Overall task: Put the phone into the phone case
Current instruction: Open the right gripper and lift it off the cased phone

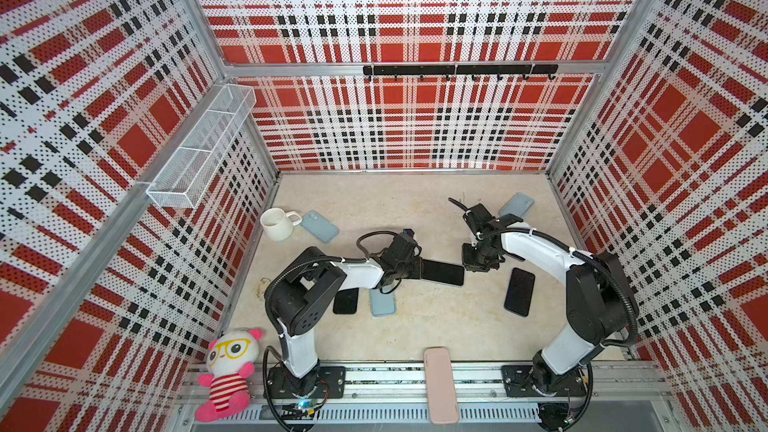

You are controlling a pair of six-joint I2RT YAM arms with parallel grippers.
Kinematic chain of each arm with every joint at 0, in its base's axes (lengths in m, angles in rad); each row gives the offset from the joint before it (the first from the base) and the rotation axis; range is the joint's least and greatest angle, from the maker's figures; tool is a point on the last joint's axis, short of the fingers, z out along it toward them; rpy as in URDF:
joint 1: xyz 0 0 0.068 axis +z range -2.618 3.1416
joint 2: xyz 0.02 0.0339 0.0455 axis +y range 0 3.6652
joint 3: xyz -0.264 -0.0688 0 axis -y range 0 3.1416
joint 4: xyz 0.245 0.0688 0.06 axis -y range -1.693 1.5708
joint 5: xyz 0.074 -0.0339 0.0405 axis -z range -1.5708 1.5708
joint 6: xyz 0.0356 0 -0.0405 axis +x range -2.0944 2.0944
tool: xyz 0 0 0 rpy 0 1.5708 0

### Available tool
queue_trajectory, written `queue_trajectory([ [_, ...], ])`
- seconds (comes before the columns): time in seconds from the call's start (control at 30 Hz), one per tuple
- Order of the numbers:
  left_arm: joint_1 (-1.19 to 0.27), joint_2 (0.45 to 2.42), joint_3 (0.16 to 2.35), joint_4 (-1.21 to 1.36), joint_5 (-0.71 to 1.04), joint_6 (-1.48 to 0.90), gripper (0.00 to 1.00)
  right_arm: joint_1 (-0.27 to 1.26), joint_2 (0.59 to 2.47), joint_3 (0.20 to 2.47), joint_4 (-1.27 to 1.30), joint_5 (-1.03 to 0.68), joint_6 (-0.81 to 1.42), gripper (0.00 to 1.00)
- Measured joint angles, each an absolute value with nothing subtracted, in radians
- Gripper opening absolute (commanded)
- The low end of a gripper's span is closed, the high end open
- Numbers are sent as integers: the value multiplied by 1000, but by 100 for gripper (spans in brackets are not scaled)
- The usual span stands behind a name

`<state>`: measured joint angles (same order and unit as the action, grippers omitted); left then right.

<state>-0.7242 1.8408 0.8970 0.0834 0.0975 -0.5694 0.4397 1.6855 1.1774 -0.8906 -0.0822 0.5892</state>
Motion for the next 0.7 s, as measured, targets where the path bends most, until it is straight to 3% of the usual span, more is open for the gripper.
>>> queue_trajectory([
  [0.7,-720,1880,946,95,69,-559,12,396,1842,1184,-776,-181,479,21],
])
